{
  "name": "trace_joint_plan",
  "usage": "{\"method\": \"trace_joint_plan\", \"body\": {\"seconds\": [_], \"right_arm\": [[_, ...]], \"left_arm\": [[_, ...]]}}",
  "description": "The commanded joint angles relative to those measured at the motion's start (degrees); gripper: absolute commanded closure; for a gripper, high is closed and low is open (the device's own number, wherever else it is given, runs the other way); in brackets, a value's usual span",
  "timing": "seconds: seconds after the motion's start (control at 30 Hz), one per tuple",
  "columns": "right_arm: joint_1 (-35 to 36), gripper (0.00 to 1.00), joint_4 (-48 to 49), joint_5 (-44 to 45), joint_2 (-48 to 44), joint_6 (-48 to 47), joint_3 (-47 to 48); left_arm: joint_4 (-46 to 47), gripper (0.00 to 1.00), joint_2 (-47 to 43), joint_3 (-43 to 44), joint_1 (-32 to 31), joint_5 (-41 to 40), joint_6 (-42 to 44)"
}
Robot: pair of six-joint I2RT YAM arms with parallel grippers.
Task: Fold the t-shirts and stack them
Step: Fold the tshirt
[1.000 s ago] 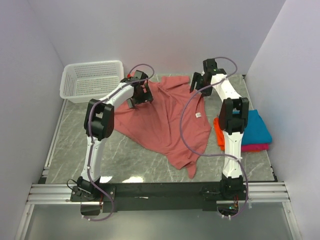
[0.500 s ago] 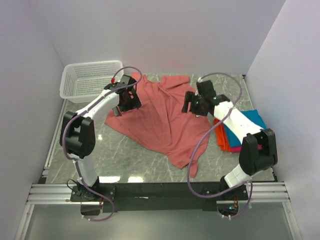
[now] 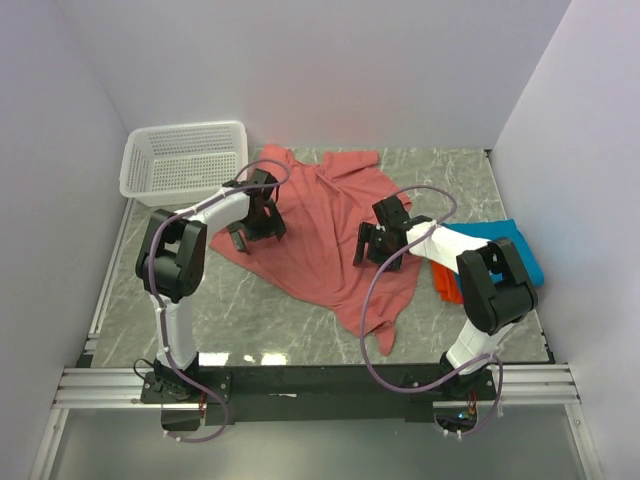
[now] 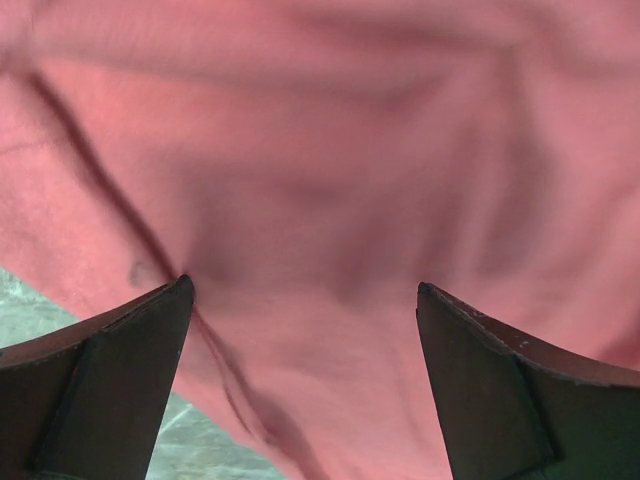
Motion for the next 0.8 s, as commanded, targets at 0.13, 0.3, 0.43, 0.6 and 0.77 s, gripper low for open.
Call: {"method": "trace_joint_plan", "body": {"seconds": [0.13,0.3,0.43,0.6,0.77], "right_arm": [[-0.8,0.2,2.2,1.5,1.8,2.6,-2.1],[-1.5,0.2,2.3,1.8,2.0,3.3,-4.1],[-1.6,0.2,2.3,2.1,2.5,3.0,-5.1],[-1.7,0.2,2.5,1.7,2.6,2.9,-6.1],[-1.6,0.2,3.1,0.6,1.2,1.1,-5.9]], "left_arm": [[-2.7,0.01,-6.2,-9.0,0.0,-3.8,-2.7],[-7.9,0.01,-12.5,-15.3,0.4,-9.7,-7.1],[-11.0,0.01,-15.8,-19.9,1.4,-11.9,-10.0],[-13.7,0.0,-22.0,-27.3,3.7,-14.6,-14.3],[-13.3,0.01,-28.2,-30.0,8.7,-14.8,-16.2]]}}
